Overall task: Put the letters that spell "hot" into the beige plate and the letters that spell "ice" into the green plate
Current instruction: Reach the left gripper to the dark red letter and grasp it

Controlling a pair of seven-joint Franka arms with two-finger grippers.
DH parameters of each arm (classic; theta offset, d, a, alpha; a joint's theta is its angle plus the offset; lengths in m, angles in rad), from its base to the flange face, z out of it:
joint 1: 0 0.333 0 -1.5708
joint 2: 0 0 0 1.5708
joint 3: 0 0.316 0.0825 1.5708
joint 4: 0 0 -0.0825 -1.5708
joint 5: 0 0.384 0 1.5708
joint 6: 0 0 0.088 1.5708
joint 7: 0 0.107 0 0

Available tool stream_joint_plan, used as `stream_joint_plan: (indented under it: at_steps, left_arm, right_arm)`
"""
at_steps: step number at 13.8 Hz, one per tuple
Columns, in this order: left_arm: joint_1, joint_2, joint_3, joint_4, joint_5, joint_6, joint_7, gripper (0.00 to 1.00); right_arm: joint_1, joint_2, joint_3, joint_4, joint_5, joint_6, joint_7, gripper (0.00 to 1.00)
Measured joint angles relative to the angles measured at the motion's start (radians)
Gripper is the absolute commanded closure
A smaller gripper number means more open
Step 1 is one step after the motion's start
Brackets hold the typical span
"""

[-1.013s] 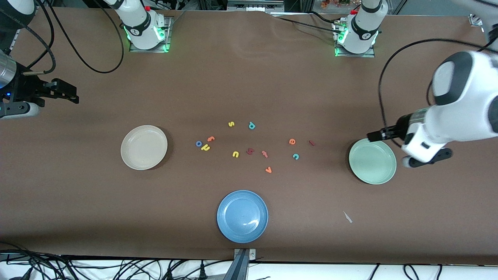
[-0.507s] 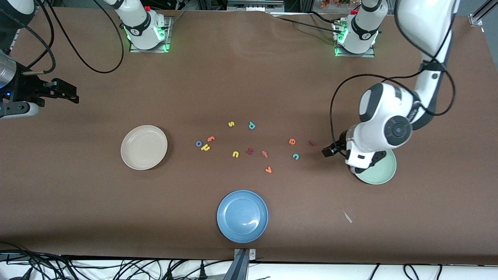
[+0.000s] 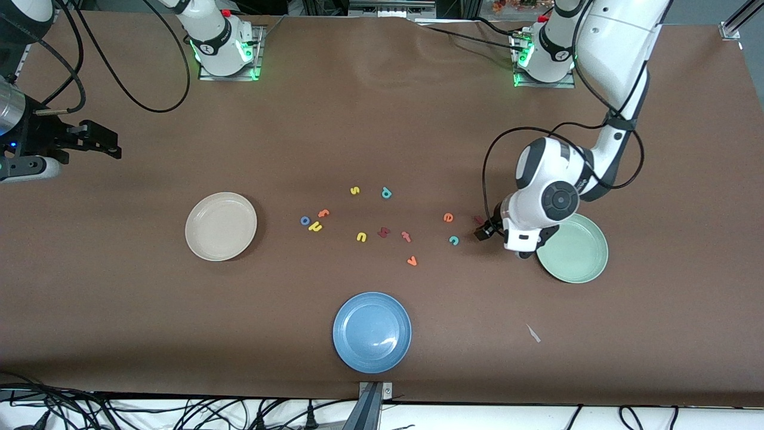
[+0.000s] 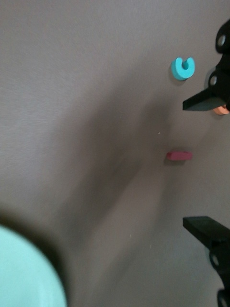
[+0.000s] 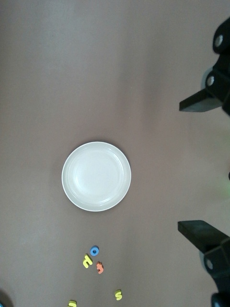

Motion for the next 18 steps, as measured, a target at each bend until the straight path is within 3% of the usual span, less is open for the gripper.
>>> stream_joint_plan:
  at_steps: [2,3,11,15,18]
  left_arm:
    - [-0.006,0.018,0.0,-0.032,0.0,0.063,-0.001,0.47]
    - [-0.006,0.021,0.0,-0.04,0.0,0.074,-0.001,0.5]
    - [-0.013,0.026,-0.006,-0.044,0.0,0.08,-0.001,0.52]
    - [-0.026,0.035,-0.007,-0.045,0.0,0.08,-0.001,0.58]
    - [-0.029,0.037,-0.007,-0.045,0.0,0.087,-0.001,0.78]
  right_arm:
    - [0.0,0.0,0.0,0.0,0.0,0.0,0.0,0.0]
    - [0.0,0.0,0.0,0.0,0.0,0.0,0.0,0.0]
    - [0.002,0.0,-0.001,0.0,0.0,-0.001,0.002,0.0]
    - [0.002,0.0,-0.002,0.0,0.0,-0.004,0.002,0.0]
    - [0.002,0.0,-0.002,0.0,0.0,-0.004,0.003,0.0]
